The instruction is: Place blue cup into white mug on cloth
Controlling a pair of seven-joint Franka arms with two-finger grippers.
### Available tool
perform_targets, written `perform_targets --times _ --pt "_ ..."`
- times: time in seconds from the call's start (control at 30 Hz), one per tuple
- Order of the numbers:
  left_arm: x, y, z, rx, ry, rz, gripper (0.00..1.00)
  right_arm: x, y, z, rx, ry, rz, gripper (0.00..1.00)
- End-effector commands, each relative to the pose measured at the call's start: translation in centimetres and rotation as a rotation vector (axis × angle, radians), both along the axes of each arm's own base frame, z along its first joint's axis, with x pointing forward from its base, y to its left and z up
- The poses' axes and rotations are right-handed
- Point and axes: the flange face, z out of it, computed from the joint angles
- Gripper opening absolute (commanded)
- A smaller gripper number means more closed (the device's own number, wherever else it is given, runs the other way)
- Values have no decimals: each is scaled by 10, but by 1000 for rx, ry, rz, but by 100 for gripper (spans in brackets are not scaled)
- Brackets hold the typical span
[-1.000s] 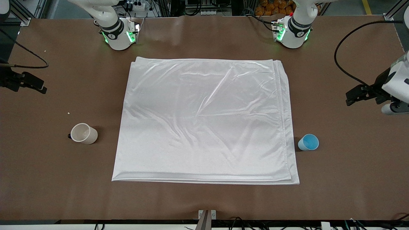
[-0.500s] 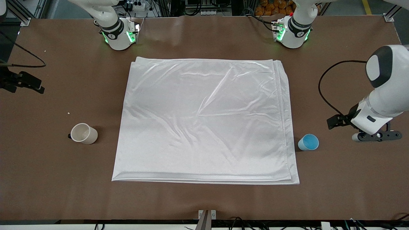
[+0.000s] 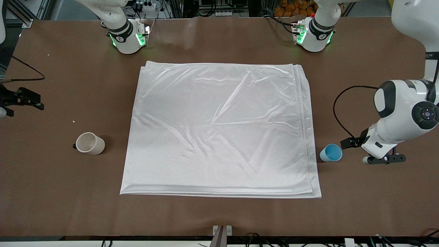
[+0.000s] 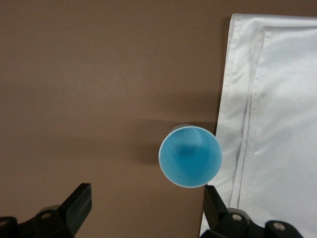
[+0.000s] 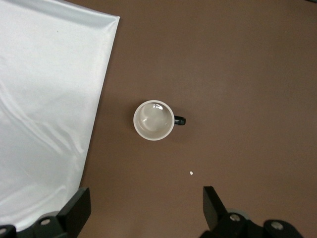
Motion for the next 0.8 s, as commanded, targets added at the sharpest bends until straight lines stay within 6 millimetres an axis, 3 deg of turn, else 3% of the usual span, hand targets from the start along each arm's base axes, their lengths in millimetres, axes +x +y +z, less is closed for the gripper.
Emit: perform_targets --times 0.0,0.13,0.27,0.47,0.63,0.77 --pt "4 2 -15 13 5 -7 100 17 -10 -28 4 1 169 100" --pt "5 5 -27 11 11 -3 100 24 -13 -43 -6 -5 305 100" --pt "7 16 -35 10 8 12 100 30 -30 -64 -18 -25 434 100" --pt "7 14 -44 7 17 11 100 35 -49 -110 -26 -36 586 100" --pt "8 13 -59 3 23 12 100 40 -51 -145 -5 0 674 100" --pt "9 12 -67 1 23 14 100 45 -57 -162 -7 -2 731 100"
